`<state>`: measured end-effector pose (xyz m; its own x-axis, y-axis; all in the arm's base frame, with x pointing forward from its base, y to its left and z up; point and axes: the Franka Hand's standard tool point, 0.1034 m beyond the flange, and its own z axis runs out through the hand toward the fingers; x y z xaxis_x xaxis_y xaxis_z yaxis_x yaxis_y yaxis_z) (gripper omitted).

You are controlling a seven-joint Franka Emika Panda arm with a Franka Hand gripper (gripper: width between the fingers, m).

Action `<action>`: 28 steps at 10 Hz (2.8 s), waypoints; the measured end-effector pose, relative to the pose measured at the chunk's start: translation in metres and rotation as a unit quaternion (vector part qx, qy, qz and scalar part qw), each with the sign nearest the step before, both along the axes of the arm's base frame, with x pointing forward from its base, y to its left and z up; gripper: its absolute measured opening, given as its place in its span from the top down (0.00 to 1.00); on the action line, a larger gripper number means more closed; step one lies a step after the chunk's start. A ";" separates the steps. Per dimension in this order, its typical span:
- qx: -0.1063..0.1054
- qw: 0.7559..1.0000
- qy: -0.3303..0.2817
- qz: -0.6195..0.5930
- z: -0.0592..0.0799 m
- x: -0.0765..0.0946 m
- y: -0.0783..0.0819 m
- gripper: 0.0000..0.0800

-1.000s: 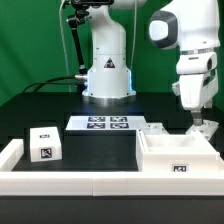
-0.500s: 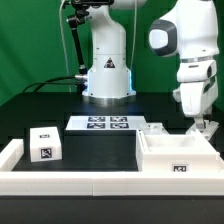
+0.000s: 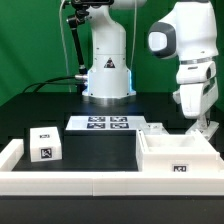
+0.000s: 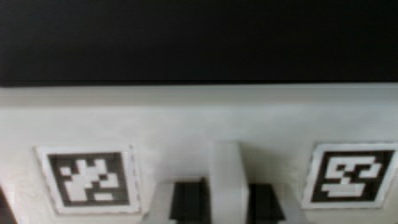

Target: Assemble cabinet

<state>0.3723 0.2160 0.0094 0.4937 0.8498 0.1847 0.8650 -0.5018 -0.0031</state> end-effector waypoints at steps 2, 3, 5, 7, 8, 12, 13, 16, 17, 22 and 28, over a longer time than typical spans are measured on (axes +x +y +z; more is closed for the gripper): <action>0.000 1.000 0.000 0.000 0.000 0.000 0.000 0.91; -0.003 1.000 -0.004 0.017 0.002 0.001 -0.003 0.91; -0.020 0.997 -0.020 0.068 0.023 0.011 -0.018 0.91; -0.039 0.994 -0.022 0.100 0.042 0.024 -0.038 0.91; -0.046 0.992 -0.027 0.117 0.049 0.032 -0.049 0.91; -0.053 0.988 -0.021 0.142 0.045 0.048 -0.069 0.91; -0.053 0.988 -0.021 0.141 0.045 0.048 -0.069 0.91; -0.058 0.976 -0.033 0.207 0.036 0.064 -0.088 0.91; -0.060 0.973 -0.038 0.219 0.039 0.076 -0.089 0.91; -0.062 0.974 -0.043 0.214 0.045 0.091 -0.093 0.91; -0.062 0.976 -0.027 0.206 0.041 0.100 -0.090 0.91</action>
Offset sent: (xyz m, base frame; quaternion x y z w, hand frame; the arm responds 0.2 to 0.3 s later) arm 0.0005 -0.0256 0.0252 -0.0240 -0.0142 -0.1182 0.9926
